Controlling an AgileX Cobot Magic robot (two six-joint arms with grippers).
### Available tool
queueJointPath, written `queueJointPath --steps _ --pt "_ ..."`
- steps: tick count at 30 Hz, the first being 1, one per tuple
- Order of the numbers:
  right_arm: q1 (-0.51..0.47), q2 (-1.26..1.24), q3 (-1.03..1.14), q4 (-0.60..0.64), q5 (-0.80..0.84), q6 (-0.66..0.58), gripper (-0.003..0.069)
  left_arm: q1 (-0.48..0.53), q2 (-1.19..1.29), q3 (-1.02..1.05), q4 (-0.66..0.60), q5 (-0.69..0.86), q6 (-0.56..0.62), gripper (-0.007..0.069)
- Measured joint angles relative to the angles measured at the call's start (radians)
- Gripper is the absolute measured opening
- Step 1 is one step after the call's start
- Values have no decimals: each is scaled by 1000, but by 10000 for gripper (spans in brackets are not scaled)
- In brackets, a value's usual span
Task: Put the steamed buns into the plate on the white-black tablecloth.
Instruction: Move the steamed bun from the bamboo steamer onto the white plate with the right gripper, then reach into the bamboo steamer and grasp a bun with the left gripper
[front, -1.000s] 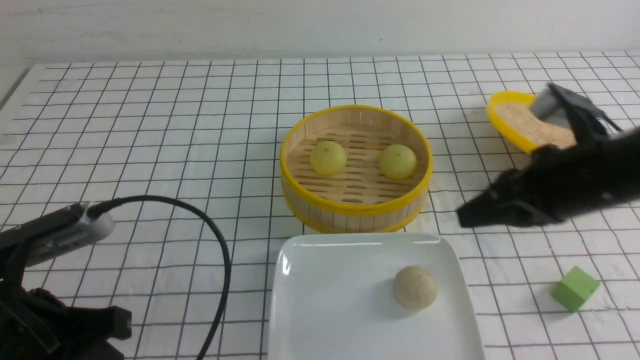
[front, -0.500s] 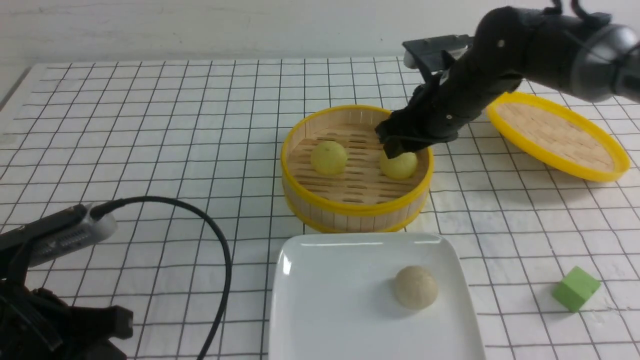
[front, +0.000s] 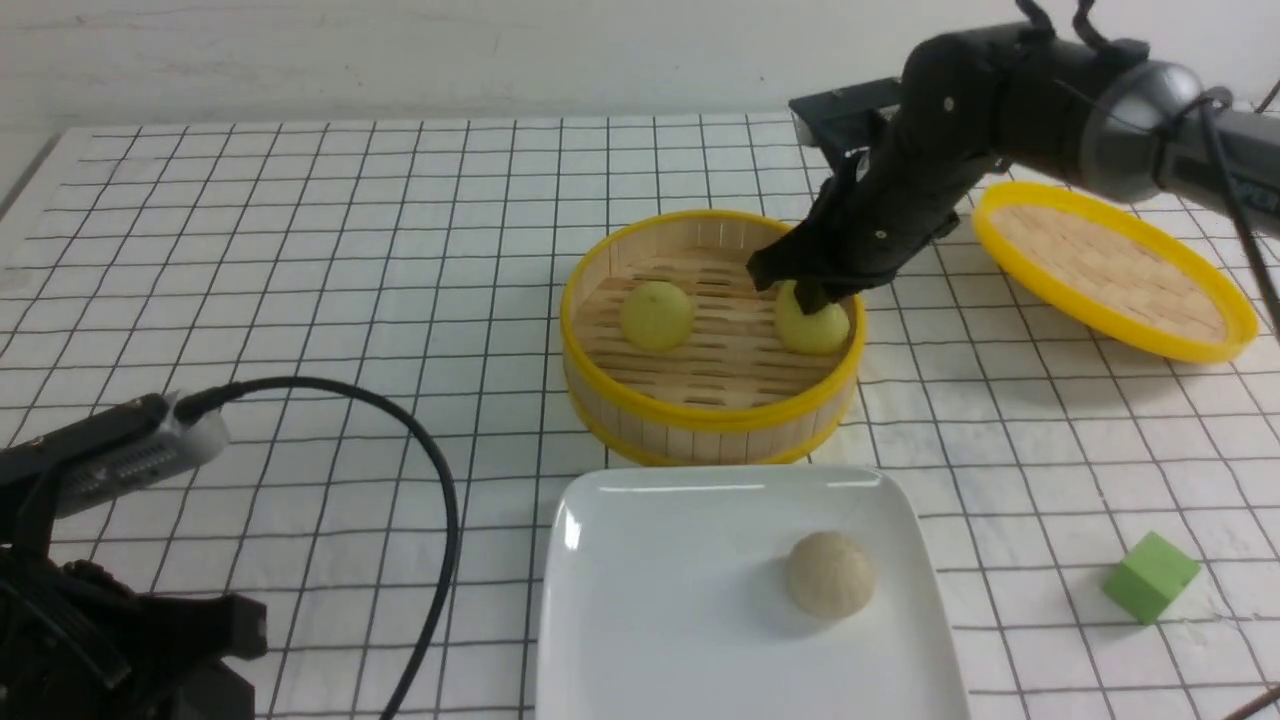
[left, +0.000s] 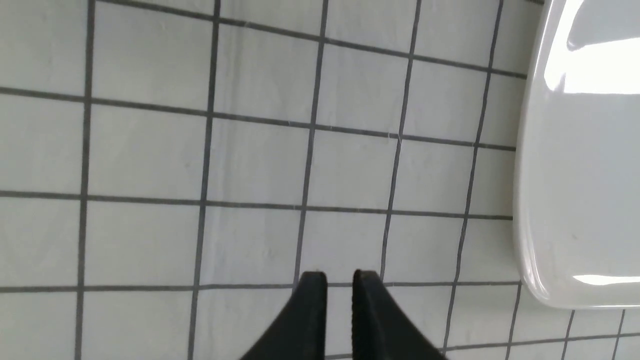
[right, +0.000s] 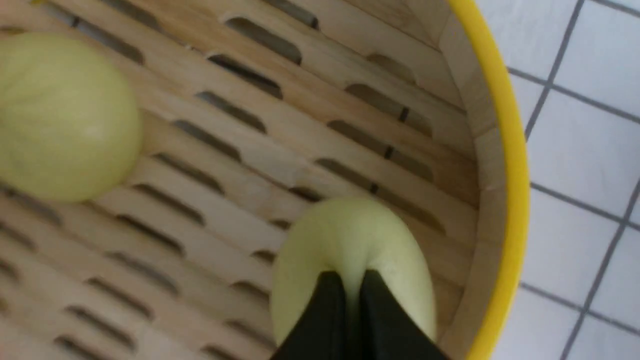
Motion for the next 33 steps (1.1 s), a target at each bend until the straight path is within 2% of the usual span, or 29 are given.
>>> queueJointPath --steps 3,8,10,13,16,20,21,22,23,26,30,33 --pt "47 -118 25 6 76 0 10 0 0 0 0 -6 0 118" --pt "164 -361 262 18 90 35 10 0 0 0 0 -11 0 121" --pt "224 -474 482 20 14 102 10 0 0 0 0 -20 0 122" --pt "266 -529 633 20 -64 155 12 0 0 0 0 -28 0 125" --pt "315 -557 837 20 -223 204 28 0 0 0 0 -50 0 127" --pt "325 -537 950 19 -375 211 99 0 0 0 0 -76 0 132" --pt "325 -520 977 19 -415 212 165 0 0 0 0 -88 0 137" --pt "325 -518 979 18 -421 213 183 0 0 0 0 -88 0 137" --pt "325 -509 984 17 -430 220 251 0 0 0 -2 -102 0 140" --pt "326 -514 974 17 -406 235 377 0 0 0 -4 -140 0 143" --pt "326 -552 927 -20 -316 206 426 0 0 0 -24 -175 0 146" --pt "326 -649 854 -97 -172 143 362 0 0 0 -127 -279 2 146"
